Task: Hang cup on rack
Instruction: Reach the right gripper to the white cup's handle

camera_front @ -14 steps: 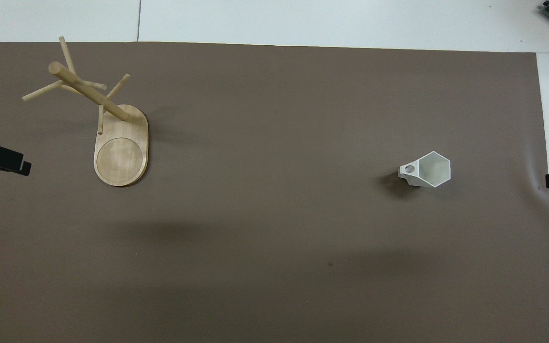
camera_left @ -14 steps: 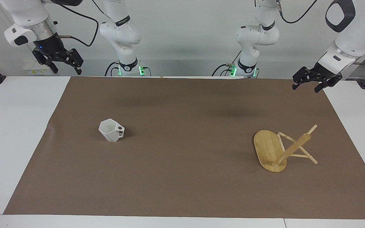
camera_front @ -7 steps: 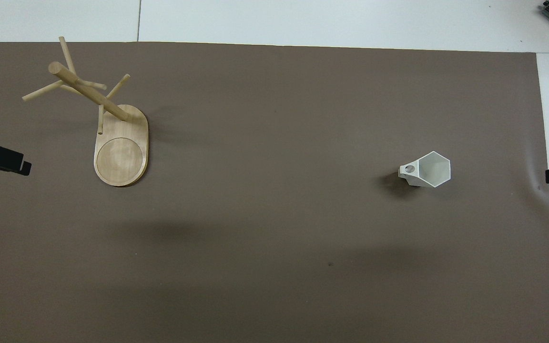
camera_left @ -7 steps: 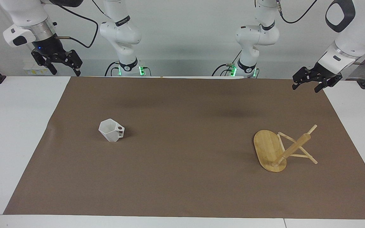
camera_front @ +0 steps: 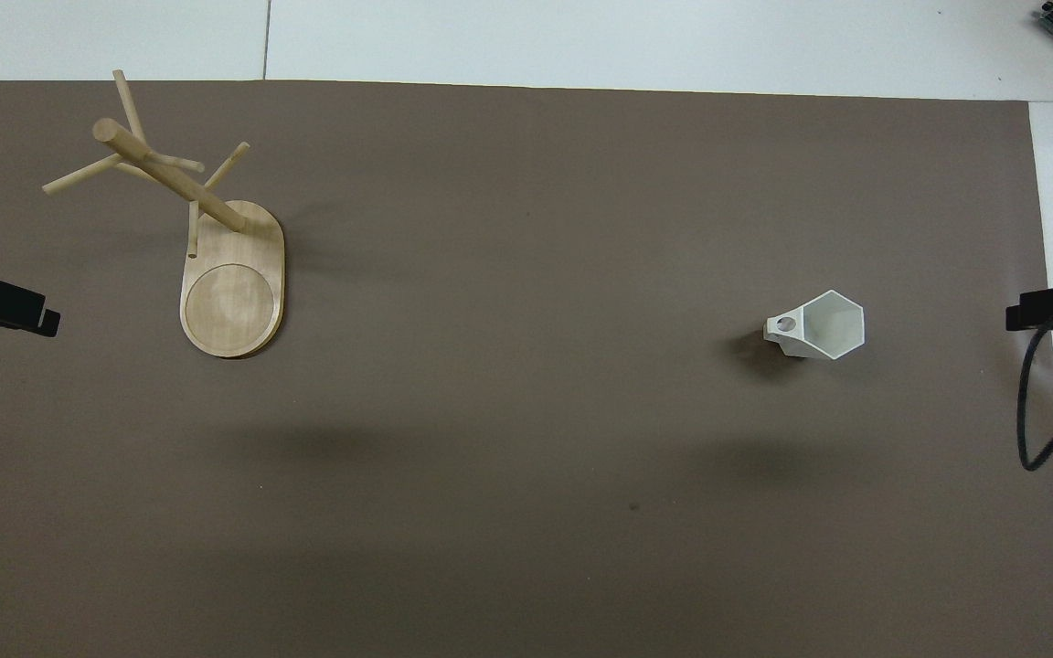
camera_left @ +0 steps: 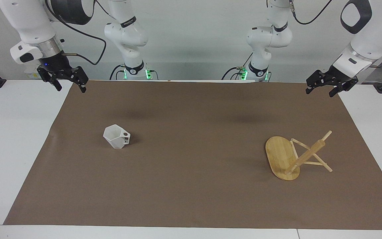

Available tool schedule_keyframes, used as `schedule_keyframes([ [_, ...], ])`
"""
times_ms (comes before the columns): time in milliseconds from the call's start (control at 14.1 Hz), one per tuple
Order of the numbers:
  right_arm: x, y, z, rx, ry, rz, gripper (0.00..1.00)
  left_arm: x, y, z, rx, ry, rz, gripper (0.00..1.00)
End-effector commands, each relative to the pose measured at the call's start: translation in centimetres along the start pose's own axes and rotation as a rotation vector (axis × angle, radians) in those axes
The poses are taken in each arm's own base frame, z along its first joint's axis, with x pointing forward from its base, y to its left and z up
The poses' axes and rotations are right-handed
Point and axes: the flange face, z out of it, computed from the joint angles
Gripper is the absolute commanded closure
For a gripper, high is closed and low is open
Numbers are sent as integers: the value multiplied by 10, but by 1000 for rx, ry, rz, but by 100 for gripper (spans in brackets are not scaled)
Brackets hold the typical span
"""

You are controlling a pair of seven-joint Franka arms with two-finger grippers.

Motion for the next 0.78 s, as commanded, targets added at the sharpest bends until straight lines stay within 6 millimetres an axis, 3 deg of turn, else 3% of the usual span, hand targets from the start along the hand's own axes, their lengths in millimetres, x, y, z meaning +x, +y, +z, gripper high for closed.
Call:
schedule_keyframes([
  [0, -2, -1, 31, -2, 27, 17, 0, -7, 0, -1, 17, -11, -7, 0],
  [213, 17, -1, 79, 11, -2, 30, 0, -7, 0, -1, 17, -11, -6, 0],
  [498, 41, -26, 133, 28, -5, 45, 0, -7, 0, -1, 17, -11, -6, 0],
  [712, 45, -36, 171, 33, 2, 38, 0, -7, 0, -1, 17, -11, -6, 0],
])
